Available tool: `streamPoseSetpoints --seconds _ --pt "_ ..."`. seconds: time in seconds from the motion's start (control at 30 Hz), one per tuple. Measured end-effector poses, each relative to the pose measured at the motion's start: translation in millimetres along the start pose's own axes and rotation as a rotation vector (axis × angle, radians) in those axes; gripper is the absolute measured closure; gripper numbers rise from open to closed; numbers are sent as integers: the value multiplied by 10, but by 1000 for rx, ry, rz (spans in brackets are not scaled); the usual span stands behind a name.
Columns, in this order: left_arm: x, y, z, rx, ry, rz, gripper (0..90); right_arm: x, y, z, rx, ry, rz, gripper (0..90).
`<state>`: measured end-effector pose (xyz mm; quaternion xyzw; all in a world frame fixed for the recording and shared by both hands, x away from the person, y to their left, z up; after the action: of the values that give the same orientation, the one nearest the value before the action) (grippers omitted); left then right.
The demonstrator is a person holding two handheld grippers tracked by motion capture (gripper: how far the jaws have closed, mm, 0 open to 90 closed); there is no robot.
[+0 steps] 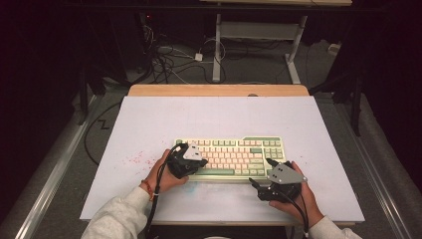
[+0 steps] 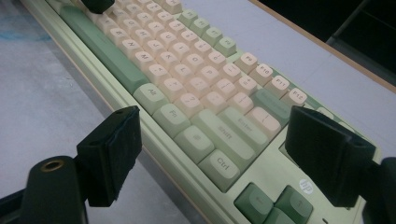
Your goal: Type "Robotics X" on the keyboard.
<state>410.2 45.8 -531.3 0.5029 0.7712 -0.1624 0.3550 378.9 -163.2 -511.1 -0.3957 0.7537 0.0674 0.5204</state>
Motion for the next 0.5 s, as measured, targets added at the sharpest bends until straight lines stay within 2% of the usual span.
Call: streamPoseSetpoints --seconds 0.5 --pt "3 2 2 -10 3 6 877 -8 21 1 1 -5 -11 190"
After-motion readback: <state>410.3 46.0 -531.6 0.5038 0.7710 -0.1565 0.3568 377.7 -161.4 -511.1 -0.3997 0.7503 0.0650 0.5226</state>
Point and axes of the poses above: each handheld gripper's, and its own axes: z roughly forward along the jaws, x roughly out of its underside, y roughly to its left, the point moved 10 cm from there along z, roughly forward along the jaws, and after that the axes turned 4 degrees about -y, right-handed, at the moved point
